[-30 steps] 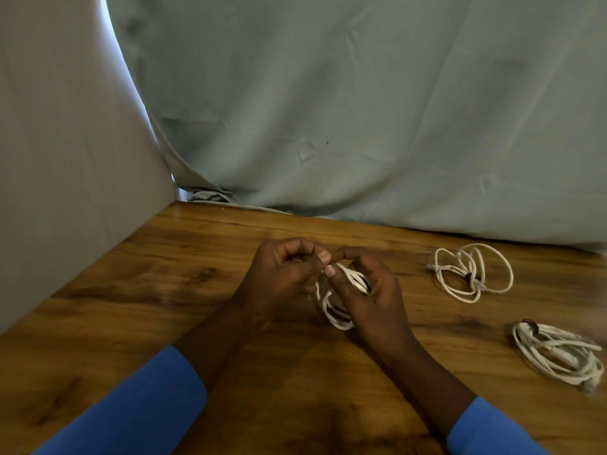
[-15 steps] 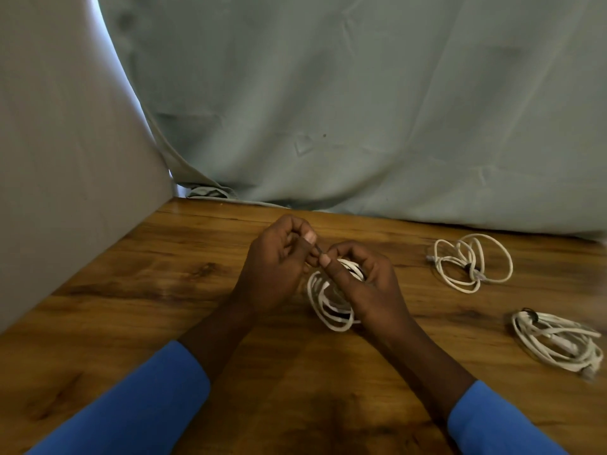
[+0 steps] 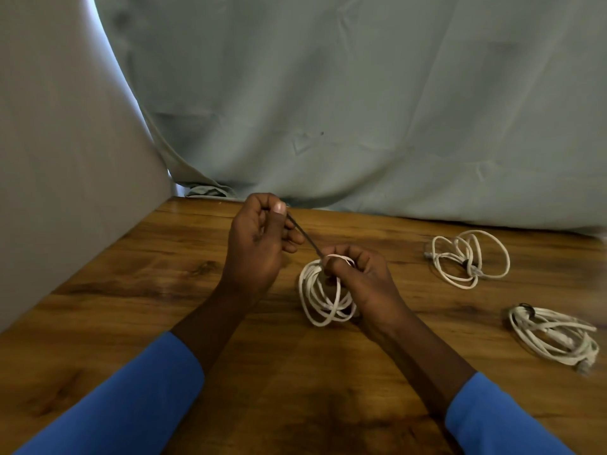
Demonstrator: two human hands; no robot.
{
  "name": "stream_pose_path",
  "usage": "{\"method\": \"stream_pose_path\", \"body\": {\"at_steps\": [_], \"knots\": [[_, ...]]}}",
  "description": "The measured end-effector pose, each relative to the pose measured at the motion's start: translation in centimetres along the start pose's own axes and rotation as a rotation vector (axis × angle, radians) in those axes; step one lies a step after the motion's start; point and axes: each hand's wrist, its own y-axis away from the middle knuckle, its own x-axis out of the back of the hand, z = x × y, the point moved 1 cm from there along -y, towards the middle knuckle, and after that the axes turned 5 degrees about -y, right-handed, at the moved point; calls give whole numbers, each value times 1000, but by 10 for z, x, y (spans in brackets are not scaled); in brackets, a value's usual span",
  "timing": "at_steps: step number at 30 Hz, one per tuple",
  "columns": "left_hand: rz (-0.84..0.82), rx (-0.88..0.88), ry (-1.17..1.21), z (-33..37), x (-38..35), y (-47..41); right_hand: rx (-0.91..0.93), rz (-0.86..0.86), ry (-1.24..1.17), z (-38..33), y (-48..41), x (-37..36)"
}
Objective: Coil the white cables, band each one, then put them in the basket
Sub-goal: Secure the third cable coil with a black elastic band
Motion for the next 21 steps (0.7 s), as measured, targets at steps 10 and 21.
{"method": "stream_pose_path", "body": {"at_steps": [10, 21], "knots": [[197, 185, 173, -5, 13, -15, -108, -156, 41, -4, 5, -3], [355, 356, 259, -20, 17, -17, -233, -171, -92, 4, 5, -16]]}}
